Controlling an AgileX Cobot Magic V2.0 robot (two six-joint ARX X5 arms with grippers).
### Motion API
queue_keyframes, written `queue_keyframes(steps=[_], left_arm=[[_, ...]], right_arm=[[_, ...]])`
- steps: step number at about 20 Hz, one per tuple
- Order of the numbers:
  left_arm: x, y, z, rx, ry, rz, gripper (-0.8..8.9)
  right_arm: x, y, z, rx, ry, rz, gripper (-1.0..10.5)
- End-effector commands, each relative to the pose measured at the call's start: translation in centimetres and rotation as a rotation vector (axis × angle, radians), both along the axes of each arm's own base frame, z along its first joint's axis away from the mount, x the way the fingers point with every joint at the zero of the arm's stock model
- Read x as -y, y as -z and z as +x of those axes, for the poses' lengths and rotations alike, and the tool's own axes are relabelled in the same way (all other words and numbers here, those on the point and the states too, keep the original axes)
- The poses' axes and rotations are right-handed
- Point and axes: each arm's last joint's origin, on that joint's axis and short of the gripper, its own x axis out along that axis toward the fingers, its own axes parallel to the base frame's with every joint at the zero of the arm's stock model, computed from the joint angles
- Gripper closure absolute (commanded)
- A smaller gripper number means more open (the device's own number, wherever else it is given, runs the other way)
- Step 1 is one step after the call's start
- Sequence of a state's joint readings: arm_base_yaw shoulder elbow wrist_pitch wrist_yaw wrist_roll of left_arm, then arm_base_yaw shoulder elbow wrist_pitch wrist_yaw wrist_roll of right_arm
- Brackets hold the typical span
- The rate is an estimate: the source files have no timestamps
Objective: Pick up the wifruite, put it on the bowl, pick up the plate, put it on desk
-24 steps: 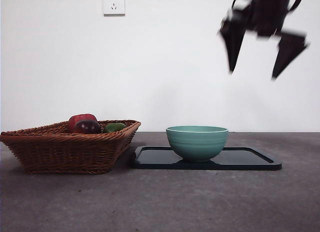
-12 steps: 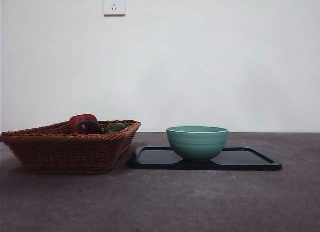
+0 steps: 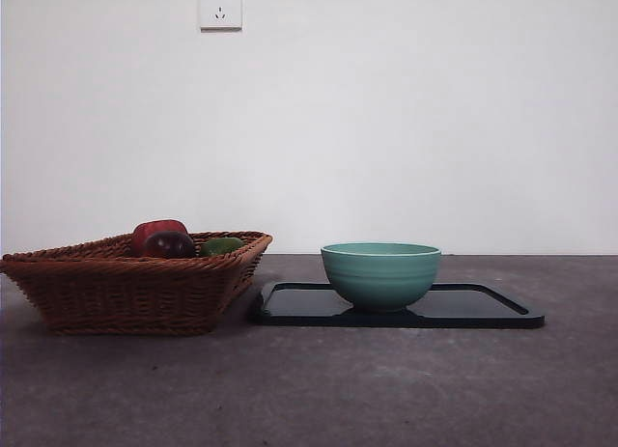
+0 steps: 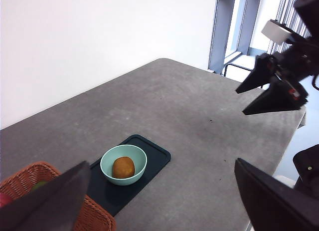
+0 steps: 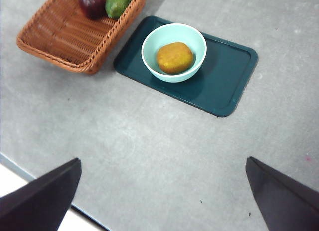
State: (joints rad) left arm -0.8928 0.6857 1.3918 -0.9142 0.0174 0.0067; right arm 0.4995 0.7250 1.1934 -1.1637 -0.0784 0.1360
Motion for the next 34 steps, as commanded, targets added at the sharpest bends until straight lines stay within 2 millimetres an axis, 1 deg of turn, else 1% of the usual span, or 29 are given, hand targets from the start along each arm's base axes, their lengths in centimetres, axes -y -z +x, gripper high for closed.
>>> queue_keyframes(steps=[1,4,7,10,12,15,19,22,25,27,29,34], left_arm=[[0.3,-0.4,0.2,0.012,0.004,-0.013,3.45],[0.7,-0.4,0.5,0.003,0.004,-0.003,3.45],[1.5,-0.2,1.2,-0.028,0.001,0.01,3.45],[2.8,0.0,2.2,-0.089,-0.016,0.014,3.5],[3.9,0.4,3.3,-0.147,-0.075,0.026,3.5],[6.5,1.3,5.3,-0.258,-0.11,0.044,3.5],[10.6,3.2,8.5,-0.362,-0.14,0.091,3.5],[13.6,5.1,11.0,-0.428,-0.158,0.16,3.5],[16.2,7.5,13.5,-0.495,-0.185,0.244,3.49],[18.1,8.8,15.3,-0.55,-0.172,0.281,3.49],[19.5,9.7,17.0,-0.593,-0.158,0.298,3.5],[22.4,11.2,21.1,-0.665,-0.199,0.39,3.5]], right_arm=[[0.6,0.0,-1.3,0.048,0.0,0.04,3.6],[1.5,0.3,-2.9,0.092,0.0,0.067,3.6],[2.3,0.3,-4.4,0.133,0.005,0.1,3.6],[2.8,0.4,-5.2,0.149,0.012,0.114,3.6],[3.0,0.5,-5.5,0.144,0.012,0.113,3.6],[3.0,0.7,-5.6,0.115,0.013,0.096,3.6],[3.1,0.8,-5.6,0.113,0.013,0.095,3.6],[3.1,0.8,-5.6,0.113,0.013,0.095,3.6],[3.1,0.7,-5.6,0.114,0.013,0.095,3.6],[3.1,0.7,-5.6,0.114,0.012,0.095,3.6],[3.1,0.7,-5.6,0.115,0.012,0.095,3.6],[3.0,0.7,-5.6,0.119,0.011,0.095,3.6]])
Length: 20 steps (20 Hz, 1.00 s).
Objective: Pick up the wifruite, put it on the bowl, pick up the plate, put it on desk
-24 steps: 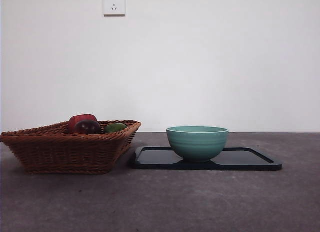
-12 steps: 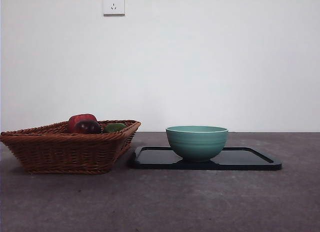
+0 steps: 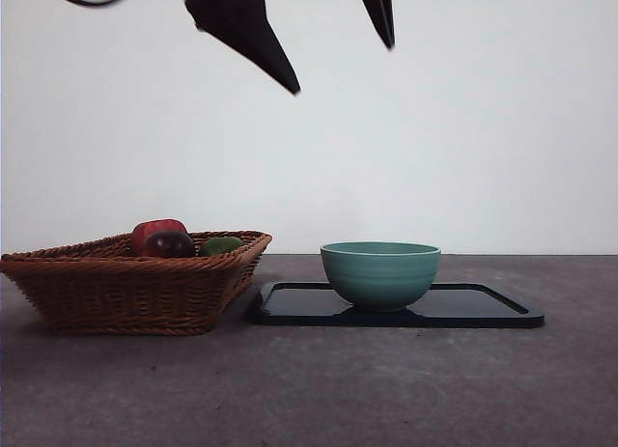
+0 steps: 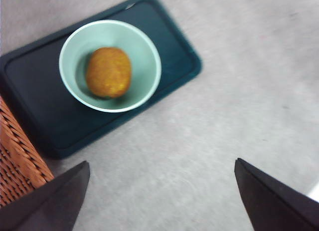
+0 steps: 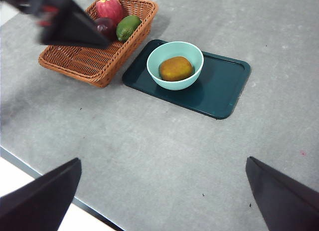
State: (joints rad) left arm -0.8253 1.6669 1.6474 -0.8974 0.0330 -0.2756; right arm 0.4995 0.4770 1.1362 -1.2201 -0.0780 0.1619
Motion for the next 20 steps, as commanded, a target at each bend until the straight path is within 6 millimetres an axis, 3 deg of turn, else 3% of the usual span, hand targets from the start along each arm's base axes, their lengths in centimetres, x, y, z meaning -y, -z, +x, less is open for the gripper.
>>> queue_keyframes(steps=[1,9,13,20], left_arm=[[1.6,0.3,2.0,-0.022,0.007,0.033,3.5],[5.5,1.7,7.6,-0.052,0.059,0.146,3.5],[6.9,4.2,9.7,-0.043,0.105,0.19,3.5],[7.6,8.6,13.0,-0.003,0.092,0.227,3.5]], right_arm=[[0.0,-0.3,0.0,0.015,-0.005,0.015,3.6],[0.0,-0.3,0.0,0.013,-0.003,0.016,3.6],[0.0,-0.3,0.0,0.012,-0.003,0.017,3.6],[0.0,-0.3,0.0,0.007,-0.003,0.014,3.6]])
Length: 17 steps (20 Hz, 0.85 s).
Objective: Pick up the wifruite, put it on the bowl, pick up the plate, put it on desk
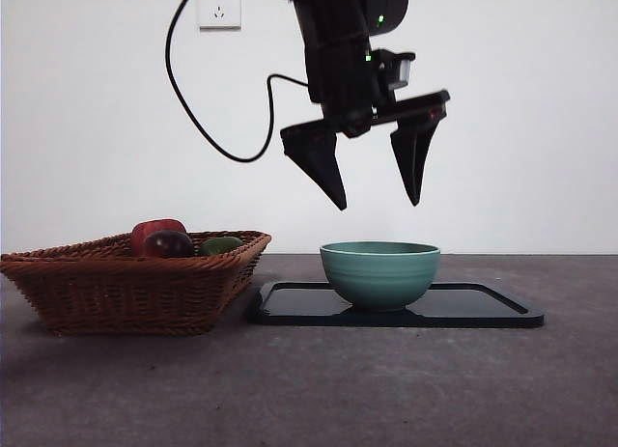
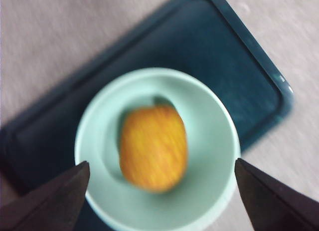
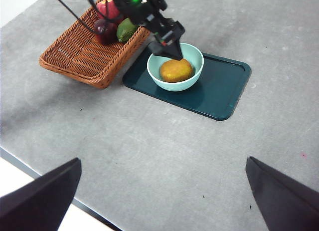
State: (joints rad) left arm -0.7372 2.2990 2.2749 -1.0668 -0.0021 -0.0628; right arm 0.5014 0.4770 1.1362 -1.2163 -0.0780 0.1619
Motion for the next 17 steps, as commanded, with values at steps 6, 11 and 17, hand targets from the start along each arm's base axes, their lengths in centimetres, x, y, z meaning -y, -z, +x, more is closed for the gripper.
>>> queue_keyframes(steps=[6,11,17], left_arm=[[1.3,3.4,1.5,0.007,0.053,0.034,3.5],[1.5,4.2,1.6,0.0,0.072,0.052,3.5],[1.8,5.6,1.9,-0.016,0.077,0.068,3.5]], right_arm=[[0.0,-0.2,-0.1,-0.002,-0.001,0.008,3.6],[0.0,-0.2,-0.1,-0.002,-0.001,0.009,3.6],[0.0,-0.2,-0.1,-0.003,0.0,0.01,3.6]])
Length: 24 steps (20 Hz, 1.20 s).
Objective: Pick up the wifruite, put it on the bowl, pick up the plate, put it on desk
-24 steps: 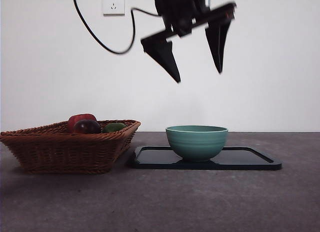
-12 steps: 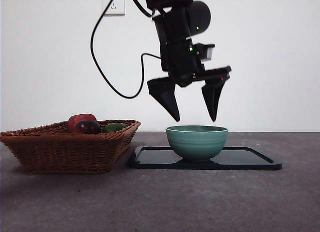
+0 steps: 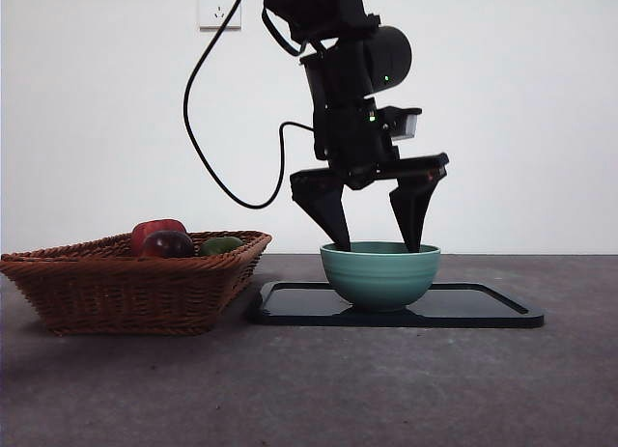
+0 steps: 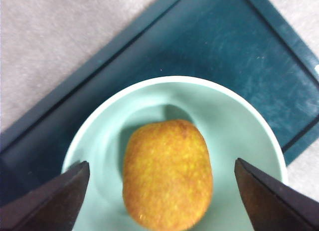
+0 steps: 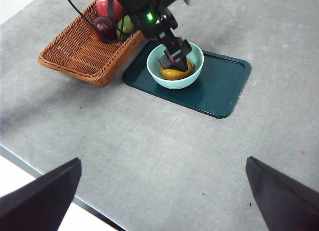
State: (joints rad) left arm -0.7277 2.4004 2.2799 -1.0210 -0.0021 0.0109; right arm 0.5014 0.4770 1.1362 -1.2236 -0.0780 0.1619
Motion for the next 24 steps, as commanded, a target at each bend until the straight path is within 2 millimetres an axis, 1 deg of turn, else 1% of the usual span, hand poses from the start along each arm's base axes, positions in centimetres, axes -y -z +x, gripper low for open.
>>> queue_keyframes(steps=[1,4,6,7,8,10,14,18,19,20,21,24], left_arm=[[0.9,1.5,0.2,-0.006,0.021,0.015,3.5],[1.1,2.5,0.4,-0.02,0.022,0.028,3.5],[1.1,2.7,0.4,-0.023,0.023,0.031,3.53],[1.2,2.7,0.3,-0.022,0.028,0.032,3.71],[1.3,2.7,0.2,-0.021,0.039,0.035,4.22],[1.3,2.7,0.1,-0.024,0.049,0.044,4.77],[1.5,3.1,-0.1,-0.028,0.06,0.051,4.77],[1.6,3.0,-0.1,-0.024,0.061,0.049,4.8],[1.5,2.9,0.0,-0.021,0.056,0.058,4.96],[1.5,2.9,-0.1,-0.018,0.052,0.07,5.68],[1.4,3.0,-0.1,-0.02,0.052,0.077,6.14],[1.4,3.0,-0.1,-0.022,0.064,0.086,6.21]], right_arm=[[0.0,-0.2,0.0,0.002,0.001,0.014,3.6],[0.0,-0.2,0.0,0.002,0.001,0.014,3.6],[0.0,-0.2,0.0,0.002,0.001,0.014,3.6],[0.0,-0.2,0.0,0.002,0.001,0.014,3.6],[0.0,-0.2,0.0,0.002,0.001,0.014,3.6],[0.0,-0.2,0.0,0.002,0.001,0.014,3.6],[0.0,-0.2,0.0,0.002,0.001,0.014,3.6],[0.0,-0.2,-0.1,0.001,0.001,0.014,3.6],[0.0,-0.2,-0.1,0.001,0.001,0.015,3.6],[0.0,-0.2,0.0,0.0,0.001,0.015,3.6],[0.0,-0.2,-0.1,0.0,0.002,0.015,3.6],[0.0,-0.2,-0.1,-0.003,0.005,0.019,3.6]])
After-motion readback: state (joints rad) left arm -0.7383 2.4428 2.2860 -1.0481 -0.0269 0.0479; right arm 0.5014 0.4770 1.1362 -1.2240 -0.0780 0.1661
